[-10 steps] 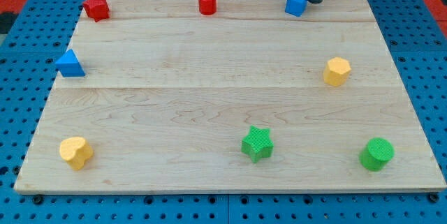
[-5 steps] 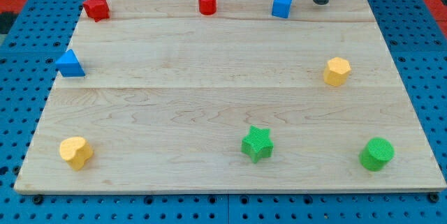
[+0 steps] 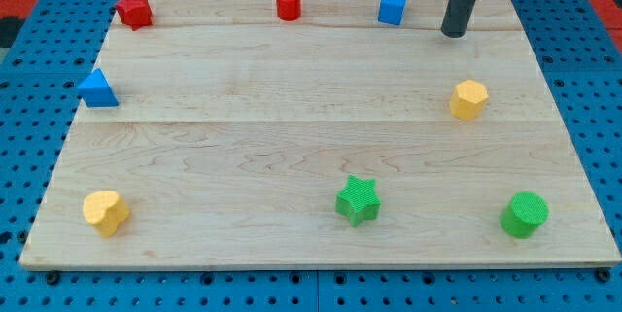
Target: Move your arm towards the yellow hexagon
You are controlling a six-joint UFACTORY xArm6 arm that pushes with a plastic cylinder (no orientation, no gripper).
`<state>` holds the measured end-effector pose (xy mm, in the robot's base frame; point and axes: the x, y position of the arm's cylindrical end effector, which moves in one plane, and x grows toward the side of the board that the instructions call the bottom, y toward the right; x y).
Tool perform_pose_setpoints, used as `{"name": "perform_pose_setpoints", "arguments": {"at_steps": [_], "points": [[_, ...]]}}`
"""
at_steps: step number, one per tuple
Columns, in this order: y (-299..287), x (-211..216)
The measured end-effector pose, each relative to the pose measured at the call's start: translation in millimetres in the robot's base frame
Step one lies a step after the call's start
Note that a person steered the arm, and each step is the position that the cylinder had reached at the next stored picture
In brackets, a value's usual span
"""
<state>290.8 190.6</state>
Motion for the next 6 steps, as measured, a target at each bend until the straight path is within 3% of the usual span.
{"name": "perform_pose_setpoints", "arguments": {"at_steps": [2, 3, 5, 6], "points": [[-77.1, 21.4], [-41.2, 21.4], [-21.5, -42.6], [8.6, -44.6]]}}
